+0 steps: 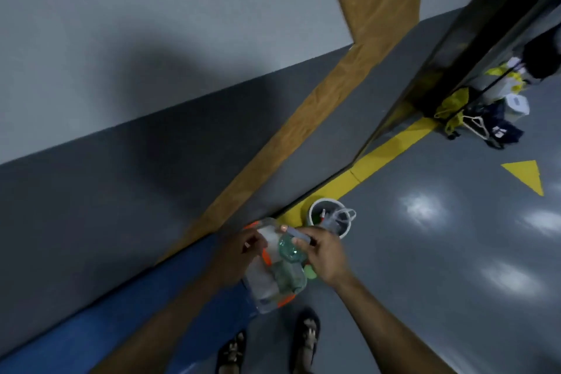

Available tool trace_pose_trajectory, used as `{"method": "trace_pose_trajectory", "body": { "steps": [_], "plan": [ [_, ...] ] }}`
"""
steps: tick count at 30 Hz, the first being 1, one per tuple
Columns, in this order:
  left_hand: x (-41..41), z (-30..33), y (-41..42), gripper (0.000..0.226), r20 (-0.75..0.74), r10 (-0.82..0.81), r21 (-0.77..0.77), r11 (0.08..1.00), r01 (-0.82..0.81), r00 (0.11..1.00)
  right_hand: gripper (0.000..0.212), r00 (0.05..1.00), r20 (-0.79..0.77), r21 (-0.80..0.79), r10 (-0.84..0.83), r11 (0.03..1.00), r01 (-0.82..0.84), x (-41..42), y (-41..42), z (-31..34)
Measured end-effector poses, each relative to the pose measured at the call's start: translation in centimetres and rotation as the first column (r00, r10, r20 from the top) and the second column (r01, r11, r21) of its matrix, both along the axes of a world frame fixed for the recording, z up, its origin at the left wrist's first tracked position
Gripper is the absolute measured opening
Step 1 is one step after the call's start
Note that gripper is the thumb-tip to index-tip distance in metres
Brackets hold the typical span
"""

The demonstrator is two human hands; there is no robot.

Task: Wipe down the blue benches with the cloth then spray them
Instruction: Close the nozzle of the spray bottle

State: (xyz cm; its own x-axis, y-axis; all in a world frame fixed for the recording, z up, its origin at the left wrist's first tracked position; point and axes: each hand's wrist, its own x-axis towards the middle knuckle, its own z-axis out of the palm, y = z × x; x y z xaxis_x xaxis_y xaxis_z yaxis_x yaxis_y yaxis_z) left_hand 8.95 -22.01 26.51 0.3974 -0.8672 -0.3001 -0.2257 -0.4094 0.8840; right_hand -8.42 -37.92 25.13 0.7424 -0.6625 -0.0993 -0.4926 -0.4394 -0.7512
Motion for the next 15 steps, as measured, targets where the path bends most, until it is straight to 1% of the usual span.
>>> {"method": "trace_pose_trajectory", "body": {
  "steps": [3,4,5,7,9,10,12,15],
  "plan": [
    [-0.3,-3.6,0.1,0.019,-0.055,0.156,0.142,0.979,-0.147,0.986,0.029,0.995,-0.082,-0.119,0.054,0.991,-0.064,0.7,-4.9,-5.3],
    [-0.8,-4.7,0.3,0.021,-0.060,0.223,0.170,0.963,-0.210,0.973,0.029,0.990,-0.103,-0.128,0.094,0.986,-0.107,1.0,-6.2,-7.2],
    [-1.3,-5.8,0.5,0.024,-0.041,0.297,0.191,0.940,-0.284,0.954,0.027,0.980,-0.138,-0.108,0.141,0.982,-0.156,1.5,-7.5,-9.2],
    [-2.3,-8.5,0.9,0.033,0.008,0.398,0.289,0.877,-0.383,0.917,0.021,0.952,-0.220,-0.065,0.212,0.971,-0.231,2.4,-9.6,-13.6],
    [-3.4,-11.2,1.2,0.035,0.008,0.471,0.324,0.833,-0.448,0.882,0.028,0.934,-0.258,-0.055,0.246,0.962,-0.269,2.9,-11.5,-18.3],
    [-3.9,-12.5,1.2,0.031,0.012,0.500,0.342,0.811,-0.474,0.866,0.031,0.925,-0.278,-0.067,0.258,0.956,-0.287,3.1,-12.1,-20.6],
    [-4.7,-15.0,1.2,0.017,-0.003,0.570,0.368,0.765,-0.529,0.822,0.030,0.906,-0.325,-0.077,0.272,0.947,-0.312,3.8,-13.1,-24.8],
    [-5.4,-19.8,1.1,0.014,-0.019,0.650,0.387,0.705,-0.594,0.759,0.016,0.880,-0.382,-0.075,0.283,0.939,-0.335,4.9,-13.9,-30.9]
  ]
}}
